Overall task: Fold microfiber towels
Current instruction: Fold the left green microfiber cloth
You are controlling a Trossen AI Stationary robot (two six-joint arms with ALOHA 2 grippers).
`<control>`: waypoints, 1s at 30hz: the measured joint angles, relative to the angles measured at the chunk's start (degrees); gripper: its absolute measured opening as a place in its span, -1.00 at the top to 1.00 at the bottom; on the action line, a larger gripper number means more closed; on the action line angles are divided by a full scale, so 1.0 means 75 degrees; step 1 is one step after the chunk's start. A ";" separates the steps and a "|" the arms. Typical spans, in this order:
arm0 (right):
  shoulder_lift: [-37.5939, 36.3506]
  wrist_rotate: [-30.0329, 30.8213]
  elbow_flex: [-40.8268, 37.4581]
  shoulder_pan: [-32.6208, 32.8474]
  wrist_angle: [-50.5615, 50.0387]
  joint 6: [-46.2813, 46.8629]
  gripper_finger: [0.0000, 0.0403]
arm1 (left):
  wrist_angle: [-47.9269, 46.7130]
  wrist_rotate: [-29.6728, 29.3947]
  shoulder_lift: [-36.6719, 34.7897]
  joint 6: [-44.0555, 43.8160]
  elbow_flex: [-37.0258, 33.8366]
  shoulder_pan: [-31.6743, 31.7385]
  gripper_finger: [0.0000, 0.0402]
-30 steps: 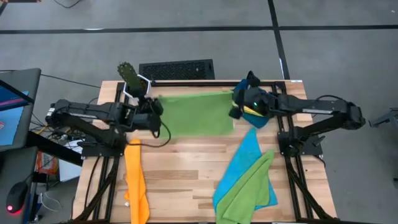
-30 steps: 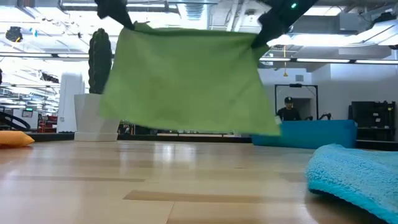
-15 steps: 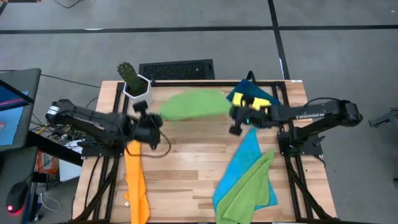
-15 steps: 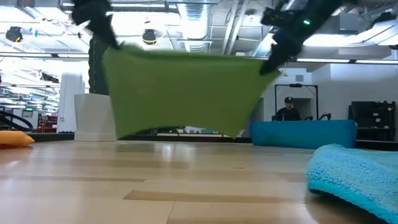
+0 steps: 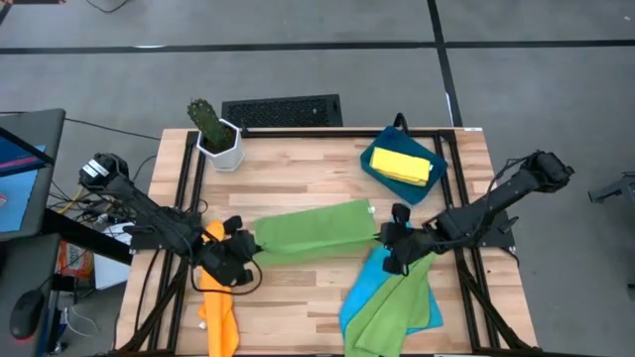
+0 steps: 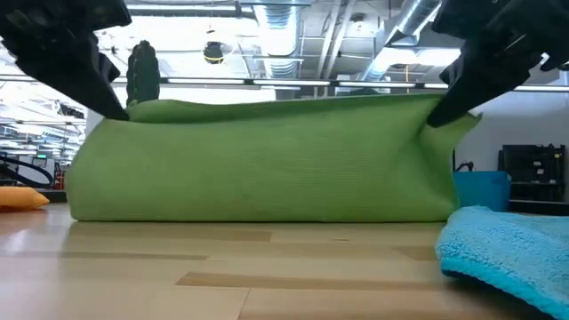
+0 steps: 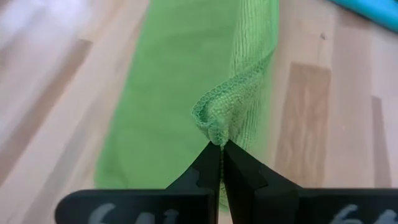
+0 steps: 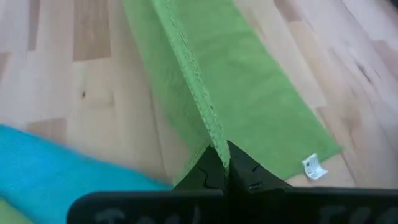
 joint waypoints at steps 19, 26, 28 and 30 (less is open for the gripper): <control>0.1159 -0.0950 0.0001 -0.2533 -0.0012 -0.1646 0.88 | -0.0348 -0.0270 0.0000 -0.0946 -0.0028 0.0629 0.99; 0.1454 -0.1323 0.0015 -0.2954 0.0054 -0.2047 0.81 | 0.0173 -0.0238 0.0000 -0.0979 -0.0416 0.0733 0.99; 0.1474 -0.1344 -0.0003 -0.3050 -0.0062 -0.2072 0.77 | 0.0397 -0.0205 0.0003 -0.0981 -0.0636 0.0730 0.99; 0.1469 -0.1361 0.0000 -0.3170 -0.0039 -0.2084 0.72 | 0.0465 -0.0308 0.0003 -0.1062 -0.0780 0.0736 0.99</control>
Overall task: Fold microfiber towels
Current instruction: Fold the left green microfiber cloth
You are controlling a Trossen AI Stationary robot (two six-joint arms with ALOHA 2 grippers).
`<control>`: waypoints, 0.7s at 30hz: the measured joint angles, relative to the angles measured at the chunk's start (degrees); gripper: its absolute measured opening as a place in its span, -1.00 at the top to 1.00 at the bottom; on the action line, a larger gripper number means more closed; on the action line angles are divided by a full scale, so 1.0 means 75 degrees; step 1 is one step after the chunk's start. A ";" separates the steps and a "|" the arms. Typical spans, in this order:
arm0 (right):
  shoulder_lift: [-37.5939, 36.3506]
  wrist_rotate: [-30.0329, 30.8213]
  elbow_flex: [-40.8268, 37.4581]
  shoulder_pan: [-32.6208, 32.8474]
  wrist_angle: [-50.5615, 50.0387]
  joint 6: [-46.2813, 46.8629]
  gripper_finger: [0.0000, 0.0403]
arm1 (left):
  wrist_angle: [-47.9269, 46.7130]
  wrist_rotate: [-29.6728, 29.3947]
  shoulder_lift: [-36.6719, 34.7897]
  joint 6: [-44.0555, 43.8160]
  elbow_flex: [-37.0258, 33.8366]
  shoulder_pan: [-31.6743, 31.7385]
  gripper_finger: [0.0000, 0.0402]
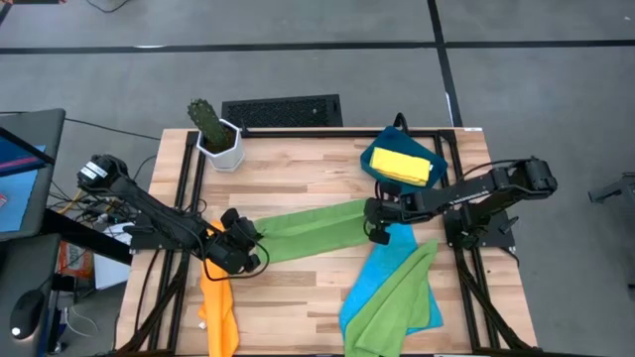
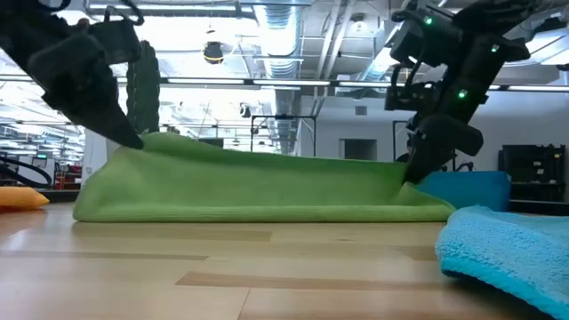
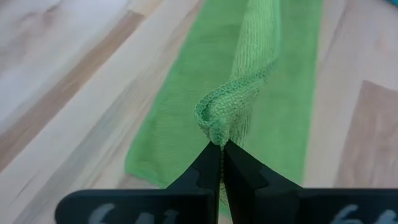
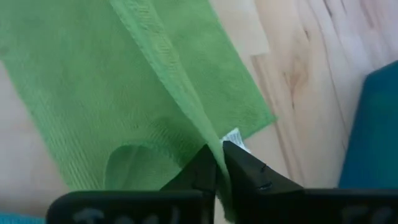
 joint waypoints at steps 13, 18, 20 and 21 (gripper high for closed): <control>-0.0003 -0.0176 0.0000 -0.0672 -0.0017 -0.0200 0.40 | 0.0297 -0.0749 0.0000 0.0242 -0.0377 0.0520 0.72; -0.0003 -0.0189 0.0000 -0.0954 -0.0160 -0.0215 0.29 | 0.0595 -0.0708 0.0000 0.0685 -0.0377 0.0762 0.61; -0.0003 -0.0189 0.0000 -0.1046 -0.0245 -0.0208 0.23 | 0.0703 -0.0707 0.0000 0.0831 -0.0377 0.0846 0.58; -0.0003 -0.0219 0.0000 -0.1072 -0.0243 -0.0208 0.21 | 0.0716 -0.0700 0.0000 0.0872 -0.0377 0.0885 0.57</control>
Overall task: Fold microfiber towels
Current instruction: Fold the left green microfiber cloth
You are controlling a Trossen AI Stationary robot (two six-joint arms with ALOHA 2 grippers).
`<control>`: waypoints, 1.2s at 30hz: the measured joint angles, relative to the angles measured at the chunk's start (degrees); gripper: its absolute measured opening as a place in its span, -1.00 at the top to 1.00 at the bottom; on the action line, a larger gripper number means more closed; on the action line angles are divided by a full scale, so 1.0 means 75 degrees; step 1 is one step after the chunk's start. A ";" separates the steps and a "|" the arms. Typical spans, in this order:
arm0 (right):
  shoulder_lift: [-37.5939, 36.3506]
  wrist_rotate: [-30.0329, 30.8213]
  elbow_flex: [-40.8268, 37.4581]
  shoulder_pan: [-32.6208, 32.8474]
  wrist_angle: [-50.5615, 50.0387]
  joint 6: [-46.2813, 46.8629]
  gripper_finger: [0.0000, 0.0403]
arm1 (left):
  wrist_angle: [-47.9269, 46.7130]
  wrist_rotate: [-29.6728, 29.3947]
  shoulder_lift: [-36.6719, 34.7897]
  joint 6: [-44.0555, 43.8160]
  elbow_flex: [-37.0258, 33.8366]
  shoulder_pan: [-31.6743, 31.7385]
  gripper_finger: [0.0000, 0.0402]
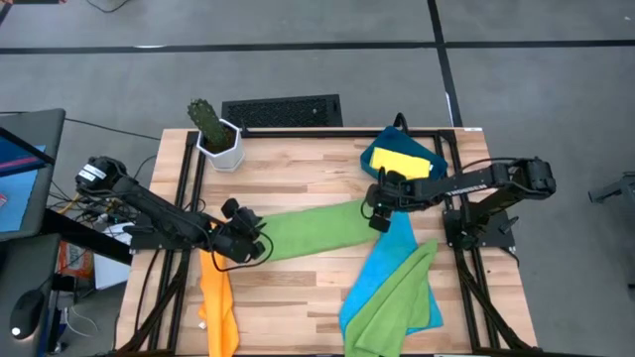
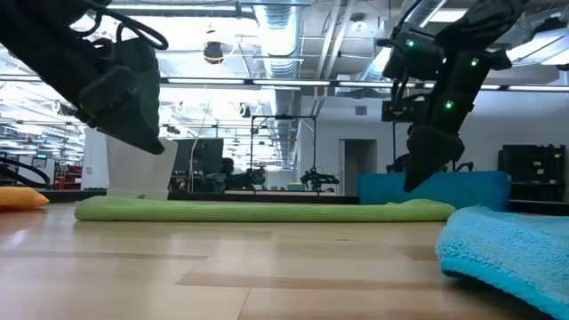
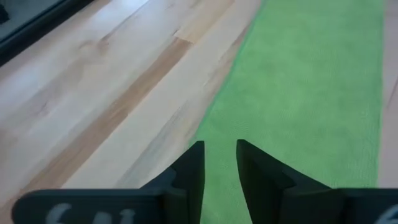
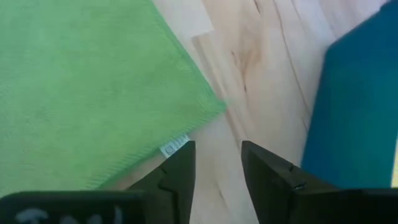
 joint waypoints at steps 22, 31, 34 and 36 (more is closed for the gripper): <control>-0.0009 -0.0089 -0.2208 0.1773 0.4331 0.1781 0.43 | 0.2000 -0.0342 0.0840 -0.0444 0.0012 -0.0544 0.82; -0.0029 0.0159 -0.2790 0.2129 0.4842 0.2514 0.57 | 0.2743 -0.0074 0.3320 -0.1635 0.0015 -0.0581 0.98; -0.0032 0.0178 -0.2826 0.2130 0.4856 0.2526 0.57 | 0.2955 -0.0272 0.3729 -0.1964 0.0049 -0.0583 0.97; -0.0037 0.0227 -0.2836 0.2149 0.4908 0.2435 0.57 | 0.2948 -0.0250 0.3808 -0.1975 0.0054 -0.0581 0.97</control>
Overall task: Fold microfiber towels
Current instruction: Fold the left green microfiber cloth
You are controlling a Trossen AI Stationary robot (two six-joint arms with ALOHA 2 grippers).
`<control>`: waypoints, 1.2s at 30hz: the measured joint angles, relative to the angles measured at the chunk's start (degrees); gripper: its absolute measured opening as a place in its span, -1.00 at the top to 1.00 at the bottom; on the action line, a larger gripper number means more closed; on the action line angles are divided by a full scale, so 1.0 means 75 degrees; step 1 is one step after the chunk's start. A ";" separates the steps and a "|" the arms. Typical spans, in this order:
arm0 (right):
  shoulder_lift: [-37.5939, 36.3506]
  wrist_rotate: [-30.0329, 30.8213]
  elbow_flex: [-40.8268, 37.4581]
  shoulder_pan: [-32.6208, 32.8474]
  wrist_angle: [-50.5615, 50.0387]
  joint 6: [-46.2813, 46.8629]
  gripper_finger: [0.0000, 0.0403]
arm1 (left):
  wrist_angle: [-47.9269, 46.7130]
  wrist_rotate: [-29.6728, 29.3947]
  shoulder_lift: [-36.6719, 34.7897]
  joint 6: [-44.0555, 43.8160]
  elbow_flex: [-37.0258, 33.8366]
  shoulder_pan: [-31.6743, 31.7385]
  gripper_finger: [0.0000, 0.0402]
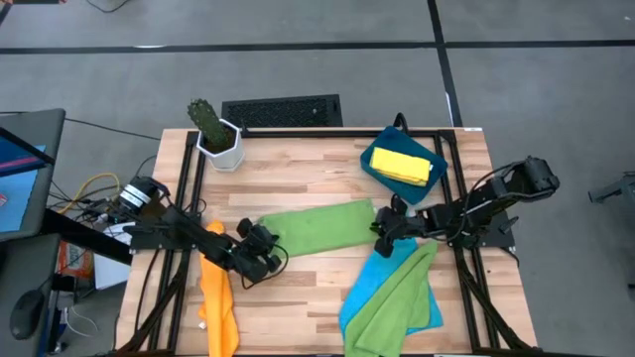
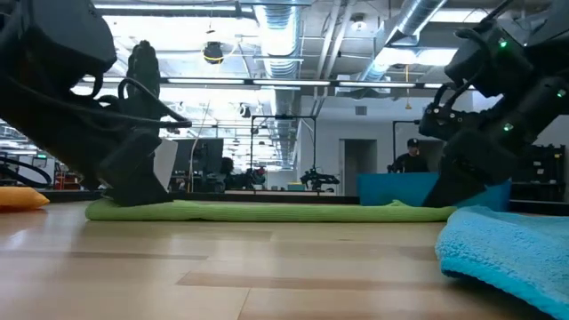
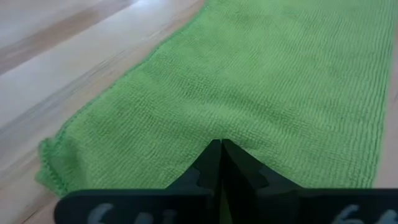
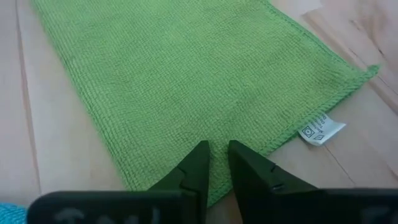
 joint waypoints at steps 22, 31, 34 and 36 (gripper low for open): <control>0.1729 0.1216 -0.0025 0.1490 0.2950 -0.1822 0.58 | -0.0422 0.0326 -0.0511 0.0813 -0.0031 -0.0013 0.97; 0.2619 0.1582 0.0020 0.1854 0.3735 -0.1090 0.71 | -0.1173 0.0300 -0.0532 0.0865 -0.0016 -0.0013 0.97; 0.2553 0.1535 0.0014 0.1964 0.3675 -0.0814 0.74 | -0.1792 0.0189 -0.0538 0.0418 -0.0015 -0.0012 0.97; 0.2442 0.1440 -0.0002 0.2015 0.3672 -0.0795 0.76 | -0.2065 0.0138 -0.0539 0.0332 -0.0010 0.0019 0.97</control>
